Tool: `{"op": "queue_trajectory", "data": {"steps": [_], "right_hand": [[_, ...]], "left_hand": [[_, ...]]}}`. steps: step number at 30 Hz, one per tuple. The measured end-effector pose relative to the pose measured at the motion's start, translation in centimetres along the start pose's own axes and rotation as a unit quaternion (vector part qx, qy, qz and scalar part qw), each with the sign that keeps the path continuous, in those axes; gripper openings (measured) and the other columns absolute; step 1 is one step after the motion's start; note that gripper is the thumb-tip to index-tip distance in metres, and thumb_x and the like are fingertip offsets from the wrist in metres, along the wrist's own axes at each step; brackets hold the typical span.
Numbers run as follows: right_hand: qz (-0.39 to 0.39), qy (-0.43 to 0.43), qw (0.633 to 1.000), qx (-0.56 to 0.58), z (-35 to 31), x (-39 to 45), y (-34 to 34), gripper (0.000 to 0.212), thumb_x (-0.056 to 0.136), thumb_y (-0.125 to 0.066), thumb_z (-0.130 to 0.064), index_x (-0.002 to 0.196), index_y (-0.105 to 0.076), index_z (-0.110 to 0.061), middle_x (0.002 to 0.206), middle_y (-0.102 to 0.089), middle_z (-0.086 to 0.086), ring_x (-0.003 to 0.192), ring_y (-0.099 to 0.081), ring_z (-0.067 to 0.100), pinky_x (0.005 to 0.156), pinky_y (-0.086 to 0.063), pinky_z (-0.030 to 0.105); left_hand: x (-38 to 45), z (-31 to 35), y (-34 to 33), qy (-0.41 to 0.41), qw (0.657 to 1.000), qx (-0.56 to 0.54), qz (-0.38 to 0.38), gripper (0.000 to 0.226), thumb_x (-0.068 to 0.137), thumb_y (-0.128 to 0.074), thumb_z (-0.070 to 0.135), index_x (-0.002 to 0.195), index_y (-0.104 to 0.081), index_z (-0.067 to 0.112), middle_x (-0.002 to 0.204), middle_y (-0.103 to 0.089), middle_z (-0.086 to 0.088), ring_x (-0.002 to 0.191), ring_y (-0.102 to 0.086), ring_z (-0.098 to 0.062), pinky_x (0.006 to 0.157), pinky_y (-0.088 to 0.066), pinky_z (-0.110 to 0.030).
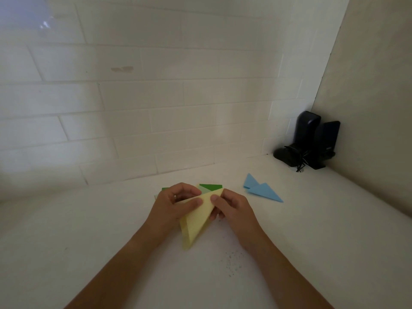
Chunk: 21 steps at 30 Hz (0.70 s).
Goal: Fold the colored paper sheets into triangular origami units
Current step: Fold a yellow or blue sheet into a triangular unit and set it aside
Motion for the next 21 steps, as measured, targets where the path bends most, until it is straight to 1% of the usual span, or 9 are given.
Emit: {"op": "queue_trajectory", "data": {"steps": [2,5,6,9,13,15,18,21], "right_hand": [[0.003,-0.002,1.0,0.008,-0.1,-0.05,0.05,0.023,0.102,-0.061,-0.022,0.097,-0.068,0.0,0.076,-0.071,0.018,0.071,-0.061,0.02,0.07,-0.046,0.031],[0.008,-0.008,1.0,0.018,-0.13,-0.06,0.15,0.02,0.102,-0.061,-0.02,0.094,-0.071,-0.005,0.07,-0.069,0.009,0.07,-0.061,0.016,0.069,-0.047,0.027],[0.009,-0.01,1.0,0.019,-0.09,-0.06,0.18,0.02,0.102,-0.061,-0.02,0.094,-0.071,-0.005,0.07,-0.068,0.008,0.069,-0.06,0.016,0.069,-0.046,0.028],[0.011,-0.008,1.0,0.015,0.05,-0.01,0.25,0.025,0.102,-0.062,-0.023,0.095,-0.067,0.001,0.07,-0.069,0.01,0.07,-0.057,0.021,0.07,-0.044,0.034],[0.014,-0.007,1.0,0.004,0.09,-0.04,0.22,0.029,0.101,-0.064,-0.027,0.091,-0.065,0.0,0.067,-0.069,0.007,0.068,-0.055,0.023,0.07,-0.044,0.037],[0.015,-0.005,1.0,-0.005,0.13,-0.06,0.18,0.032,0.1,-0.065,-0.029,0.089,-0.063,0.001,0.066,-0.068,0.007,0.067,-0.056,0.021,0.07,-0.044,0.036],[0.021,-0.001,1.0,-0.009,0.14,-0.03,0.16,0.034,0.1,-0.064,-0.028,0.088,-0.061,0.004,0.064,-0.068,0.009,0.065,-0.057,0.018,0.069,-0.045,0.035],[0.024,0.006,1.0,0.0,-0.02,0.0,0.26,0.034,0.101,-0.062,-0.027,0.088,-0.061,0.005,0.066,-0.069,0.01,0.066,-0.058,0.018,0.068,-0.045,0.033]], "left_hand": [[-0.05,0.08,-0.12,-0.001,1.0,-0.001,-0.003,0.012,0.085,-0.083,0.011,0.096,-0.08,0.014,0.1,-0.079,-0.006,0.099,-0.073,-0.02,0.082,-0.055,-0.029],[-0.06,0.22,-0.23,-0.011,1.0,0.002,-0.007,0.011,0.087,-0.078,0.007,0.098,-0.081,0.009,0.103,-0.078,-0.008,0.1,-0.073,-0.022,0.084,-0.057,-0.026],[-0.06,0.22,-0.24,-0.012,1.0,0.002,-0.008,0.011,0.088,-0.077,0.007,0.098,-0.081,0.008,0.104,-0.078,-0.009,0.102,-0.073,-0.023,0.085,-0.057,-0.027],[0.0,0.13,-0.15,-0.013,1.0,-0.001,-0.009,0.012,0.088,-0.077,0.005,0.099,-0.081,0.008,0.105,-0.078,-0.01,0.104,-0.073,-0.023,0.087,-0.057,-0.028],[-0.03,0.07,-0.16,-0.007,1.0,-0.002,-0.007,0.013,0.089,-0.076,0.003,0.1,-0.082,0.008,0.107,-0.078,-0.009,0.104,-0.073,-0.017,0.086,-0.058,-0.025],[-0.06,-0.09,-0.18,0.004,1.0,-0.005,-0.008,0.014,0.09,-0.075,0.003,0.1,-0.082,0.01,0.106,-0.079,-0.008,0.103,-0.074,-0.016,0.086,-0.058,-0.026],[-0.03,-0.31,-0.18,0.017,1.0,-0.003,-0.017,0.015,0.091,-0.074,0.005,0.103,-0.082,0.011,0.106,-0.079,-0.007,0.101,-0.074,-0.022,0.088,-0.058,-0.033],[-0.02,-0.35,-0.22,0.028,0.999,-0.005,-0.019,0.016,0.092,-0.074,0.005,0.102,-0.082,0.014,0.106,-0.079,-0.006,0.1,-0.074,-0.02,0.087,-0.057,-0.032]]}}
Point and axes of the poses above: each hand's wrist, its own x-axis towards the middle knuckle, its own y-axis out of the back of the hand, z = x × y, the point moved 5 cm from there along x, towards the middle knuckle
